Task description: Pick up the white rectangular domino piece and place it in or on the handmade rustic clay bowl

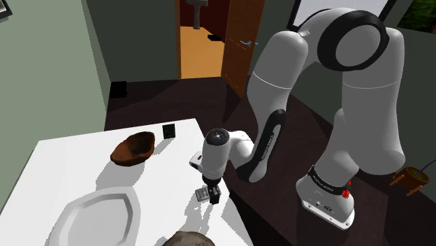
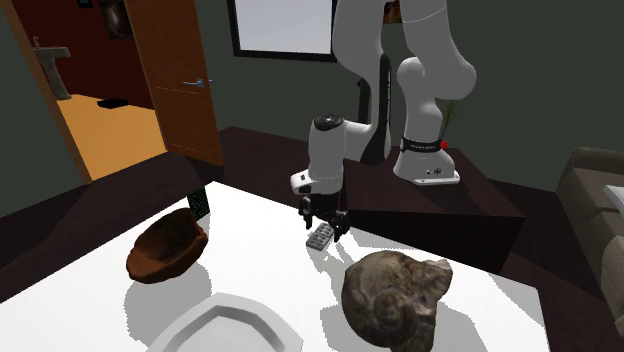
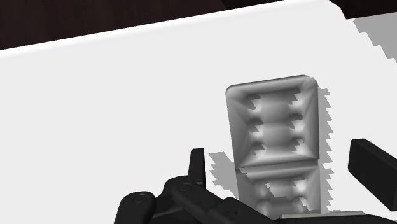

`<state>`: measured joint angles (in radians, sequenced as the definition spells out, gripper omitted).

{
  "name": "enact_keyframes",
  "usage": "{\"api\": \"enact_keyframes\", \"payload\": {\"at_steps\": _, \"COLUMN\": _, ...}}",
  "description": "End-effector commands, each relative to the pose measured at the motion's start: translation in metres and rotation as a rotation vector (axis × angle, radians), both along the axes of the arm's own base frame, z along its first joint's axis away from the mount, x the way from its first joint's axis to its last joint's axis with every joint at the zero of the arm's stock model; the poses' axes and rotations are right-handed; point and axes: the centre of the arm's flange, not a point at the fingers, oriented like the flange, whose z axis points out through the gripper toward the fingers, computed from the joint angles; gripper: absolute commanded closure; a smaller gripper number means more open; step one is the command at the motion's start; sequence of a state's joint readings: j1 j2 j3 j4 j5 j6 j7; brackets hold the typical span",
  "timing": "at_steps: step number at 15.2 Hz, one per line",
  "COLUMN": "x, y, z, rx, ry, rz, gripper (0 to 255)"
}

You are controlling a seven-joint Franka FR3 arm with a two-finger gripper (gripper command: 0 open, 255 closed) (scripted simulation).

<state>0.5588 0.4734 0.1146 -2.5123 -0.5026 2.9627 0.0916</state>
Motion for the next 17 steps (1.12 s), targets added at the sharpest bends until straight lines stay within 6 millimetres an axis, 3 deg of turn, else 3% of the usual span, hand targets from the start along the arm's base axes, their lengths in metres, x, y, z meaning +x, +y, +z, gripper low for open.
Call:
{"api": "enact_keyframes", "payload": {"at_steps": 1, "x": 0.000, "y": 0.000, "z": -0.001, "rx": 0.000, "ry": 0.000, "rz": 0.000, "gripper": 0}}
{"api": "enact_keyframes", "payload": {"at_steps": 5, "x": 0.000, "y": 0.000, "z": -0.001, "rx": 0.000, "ry": 0.000, "rz": 0.000, "gripper": 0}}
{"api": "enact_keyframes", "payload": {"at_steps": 6, "x": 0.000, "y": 0.000, "z": -0.001, "rx": 0.000, "ry": 0.000, "rz": 0.000, "gripper": 255}}
{"api": "enact_keyframes", "payload": {"at_steps": 15, "x": 0.000, "y": 0.000, "z": -0.001, "rx": 0.000, "ry": 0.000, "rz": 0.000, "gripper": 255}}
{"api": "enact_keyframes", "payload": {"at_steps": 17, "x": 0.000, "y": 0.000, "z": 0.010, "rx": 0.000, "ry": 0.000, "rz": 0.000, "gripper": 255}}
